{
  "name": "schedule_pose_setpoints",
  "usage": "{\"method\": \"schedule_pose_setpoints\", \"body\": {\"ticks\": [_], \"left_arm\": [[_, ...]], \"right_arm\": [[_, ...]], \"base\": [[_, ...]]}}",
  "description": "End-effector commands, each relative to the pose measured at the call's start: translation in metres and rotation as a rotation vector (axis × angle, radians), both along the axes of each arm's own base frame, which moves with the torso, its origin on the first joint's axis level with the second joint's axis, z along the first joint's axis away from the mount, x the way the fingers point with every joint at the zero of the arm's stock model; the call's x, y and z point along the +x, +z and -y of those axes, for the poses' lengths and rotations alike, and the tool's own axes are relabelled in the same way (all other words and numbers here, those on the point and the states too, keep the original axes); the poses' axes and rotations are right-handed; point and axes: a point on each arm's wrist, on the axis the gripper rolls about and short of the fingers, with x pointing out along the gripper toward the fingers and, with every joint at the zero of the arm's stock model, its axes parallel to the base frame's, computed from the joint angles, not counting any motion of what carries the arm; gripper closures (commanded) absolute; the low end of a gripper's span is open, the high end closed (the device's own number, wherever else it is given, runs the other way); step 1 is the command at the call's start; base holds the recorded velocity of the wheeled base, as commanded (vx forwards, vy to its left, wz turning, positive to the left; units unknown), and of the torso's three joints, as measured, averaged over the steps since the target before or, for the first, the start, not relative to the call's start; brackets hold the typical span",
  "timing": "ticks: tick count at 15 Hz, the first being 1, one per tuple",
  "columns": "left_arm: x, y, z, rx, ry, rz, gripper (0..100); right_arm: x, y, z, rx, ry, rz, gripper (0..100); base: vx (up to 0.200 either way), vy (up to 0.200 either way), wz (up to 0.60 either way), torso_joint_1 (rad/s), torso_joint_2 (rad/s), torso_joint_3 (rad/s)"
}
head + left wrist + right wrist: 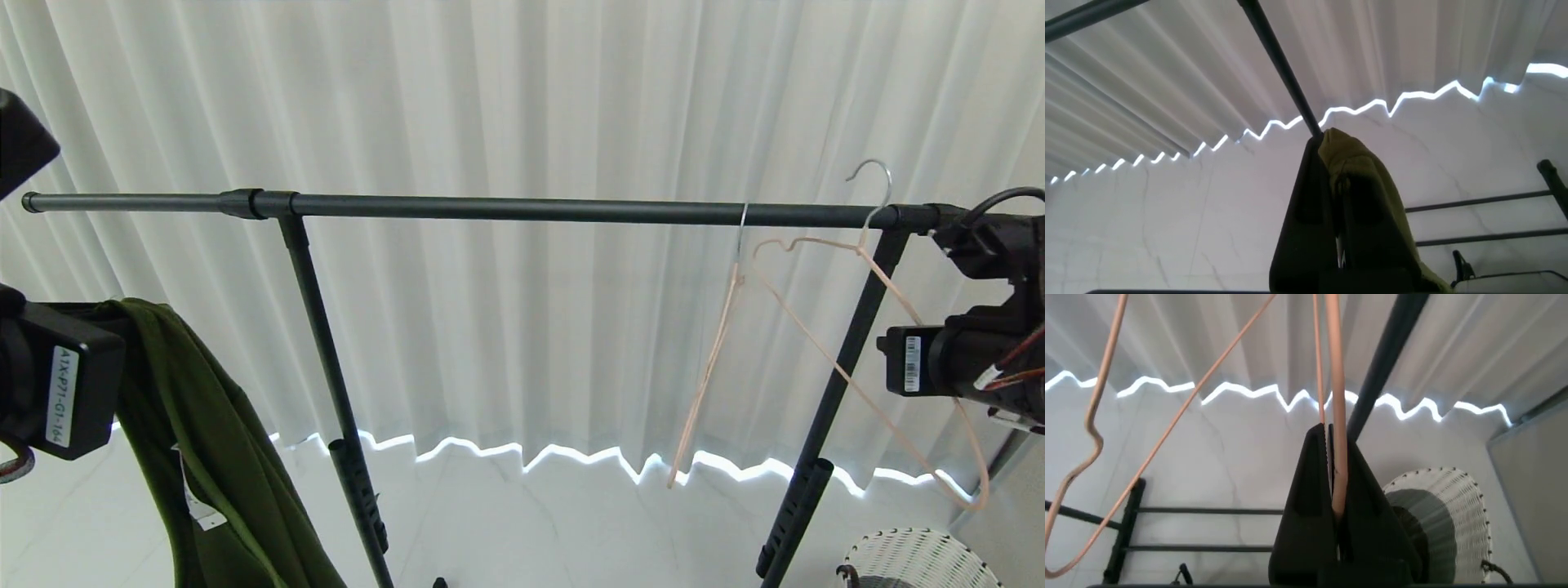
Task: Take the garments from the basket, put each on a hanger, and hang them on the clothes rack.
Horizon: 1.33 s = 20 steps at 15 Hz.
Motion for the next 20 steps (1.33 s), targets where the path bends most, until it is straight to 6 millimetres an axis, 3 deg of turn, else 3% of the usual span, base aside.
{"method": "schedule_pose_setpoints", "body": {"ticks": [1,8,11,14,20], "left_arm": [[0.0,0.0,0.0,0.0,0.0,0.0,100],[0.0,-0.002,0.0,0.011,-0.001,-0.005,100],[0.001,-0.003,0.001,0.018,-0.002,-0.011,100],[0.0,-0.008,0.0,0.027,-0.005,-0.021,100],[0.001,-0.012,0.002,0.04,-0.006,-0.036,100]], "right_arm": [[-0.025,0.008,0.011,0.021,0.008,0.053,100],[-0.068,0.006,0.024,0.032,0.073,0.111,100],[-0.077,0.006,0.023,0.046,0.113,0.126,100],[-0.086,0.011,0.011,0.076,0.244,0.15,100],[-0.113,0.016,-0.031,0.173,0.636,0.182,100]], "base": [[-0.2,0.0,0.0,0.002,0.01,0.002],[-0.2,0.0,0.0,0.0,0.0,0.002],[-0.2,0.0,0.0,-0.005,0.0,0.005],[-0.067,0.0,0.0,0.001,0.0,0.002],[0.0,0.0,0.0,0.0,0.0,0.0]]}}
